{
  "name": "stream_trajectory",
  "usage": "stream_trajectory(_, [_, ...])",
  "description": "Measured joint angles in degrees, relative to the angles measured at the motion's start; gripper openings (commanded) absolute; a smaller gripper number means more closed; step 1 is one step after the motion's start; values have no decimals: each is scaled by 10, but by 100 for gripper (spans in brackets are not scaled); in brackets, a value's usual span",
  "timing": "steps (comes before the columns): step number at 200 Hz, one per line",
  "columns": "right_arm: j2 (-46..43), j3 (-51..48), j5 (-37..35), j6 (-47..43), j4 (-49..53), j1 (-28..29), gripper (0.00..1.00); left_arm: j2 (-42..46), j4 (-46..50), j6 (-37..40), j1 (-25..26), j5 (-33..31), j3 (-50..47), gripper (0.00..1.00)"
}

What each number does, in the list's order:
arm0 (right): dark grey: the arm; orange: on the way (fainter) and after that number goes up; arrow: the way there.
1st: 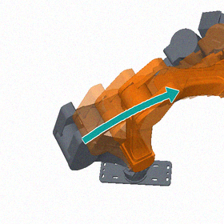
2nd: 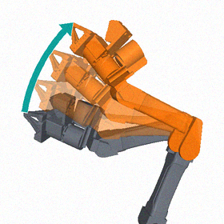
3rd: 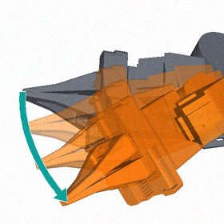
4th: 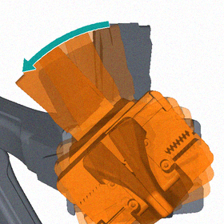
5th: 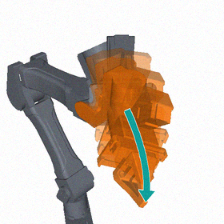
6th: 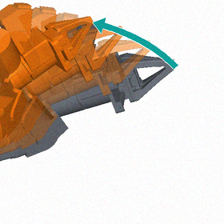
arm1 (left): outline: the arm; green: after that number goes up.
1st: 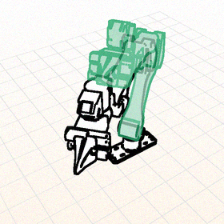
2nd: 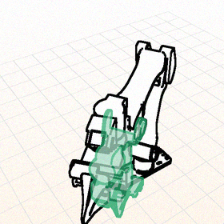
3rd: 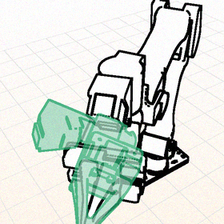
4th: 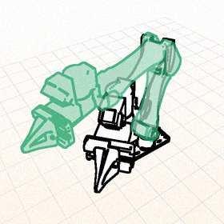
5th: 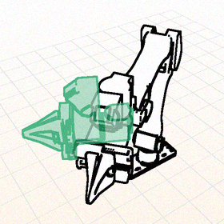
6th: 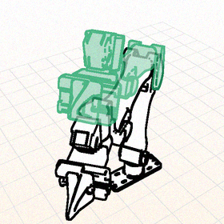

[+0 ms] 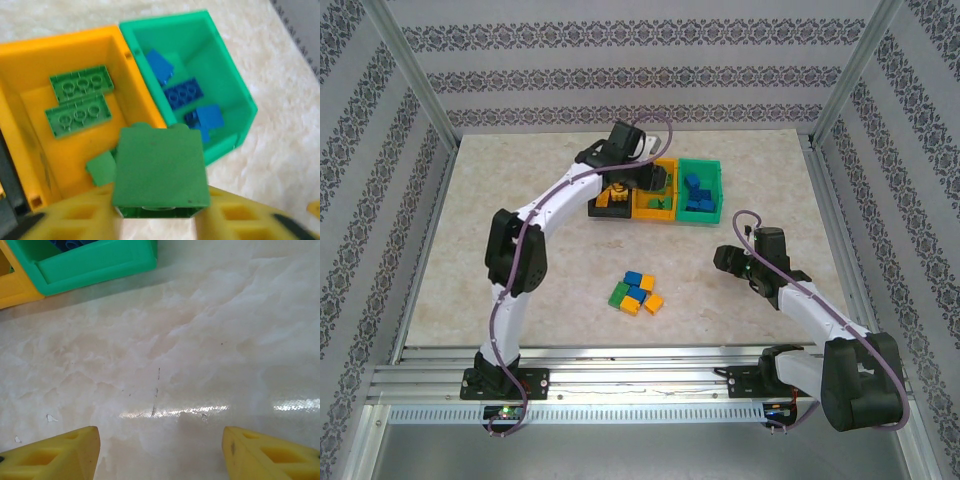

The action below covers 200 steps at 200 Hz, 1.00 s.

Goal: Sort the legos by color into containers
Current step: Place the lego in the container, then pick up the lego from the bottom-center of the table.

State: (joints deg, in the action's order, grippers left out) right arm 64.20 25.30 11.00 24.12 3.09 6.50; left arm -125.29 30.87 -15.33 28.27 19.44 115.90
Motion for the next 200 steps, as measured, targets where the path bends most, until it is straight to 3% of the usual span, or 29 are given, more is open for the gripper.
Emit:
stream_trajectory(20, [-1, -3, 0, 1, 0, 0, 66, -36, 17, -2, -2, -5, 38, 61])
stream_trajectory(44, [-1, -4, 0, 1, 0, 0, 66, -39, 23, -7, -2, -7, 2, 62])
stream_trajectory(104, [1, -4, 0, 1, 0, 0, 67, 140, -54, -15, -3, -32, -299, 62])
stream_trajectory(157, [17, -3, 25, 2, 0, 6, 67, 331, -207, -69, -3, -39, -546, 62])
stream_trajectory(176, [19, 1, 39, 16, 0, 32, 67, 355, -238, -93, -3, -47, -621, 63])
stream_trajectory(200, [24, 9, 47, 36, 1, 106, 67, 367, -259, -115, -7, -50, -679, 63])
